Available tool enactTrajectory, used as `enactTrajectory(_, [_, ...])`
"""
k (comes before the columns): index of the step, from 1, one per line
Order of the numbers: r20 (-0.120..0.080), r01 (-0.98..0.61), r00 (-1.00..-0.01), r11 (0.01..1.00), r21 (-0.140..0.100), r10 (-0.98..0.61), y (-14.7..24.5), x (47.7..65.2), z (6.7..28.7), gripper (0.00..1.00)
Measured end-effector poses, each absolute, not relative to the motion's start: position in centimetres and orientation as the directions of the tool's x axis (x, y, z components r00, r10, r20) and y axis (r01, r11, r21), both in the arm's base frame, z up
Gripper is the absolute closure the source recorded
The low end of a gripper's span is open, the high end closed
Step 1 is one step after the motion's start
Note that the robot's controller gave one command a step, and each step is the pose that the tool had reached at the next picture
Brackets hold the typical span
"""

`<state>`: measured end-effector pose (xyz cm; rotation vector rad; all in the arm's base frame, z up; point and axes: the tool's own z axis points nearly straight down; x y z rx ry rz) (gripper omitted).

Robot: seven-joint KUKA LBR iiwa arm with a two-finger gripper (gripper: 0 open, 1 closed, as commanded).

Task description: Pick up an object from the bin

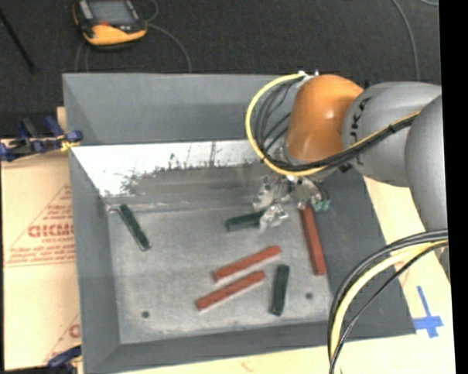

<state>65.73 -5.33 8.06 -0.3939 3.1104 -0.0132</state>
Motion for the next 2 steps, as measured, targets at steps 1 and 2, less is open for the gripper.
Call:
enactTrajectory(1, [-0.006,-0.249,-0.968,0.968,-0.009,-0.249,-5.3,65.7,8.1,1.0])
enactTrajectory(2, [-0.006,-0.212,-0.977,0.977,-0.002,-0.212,-5.5,65.4,21.0,1.0])
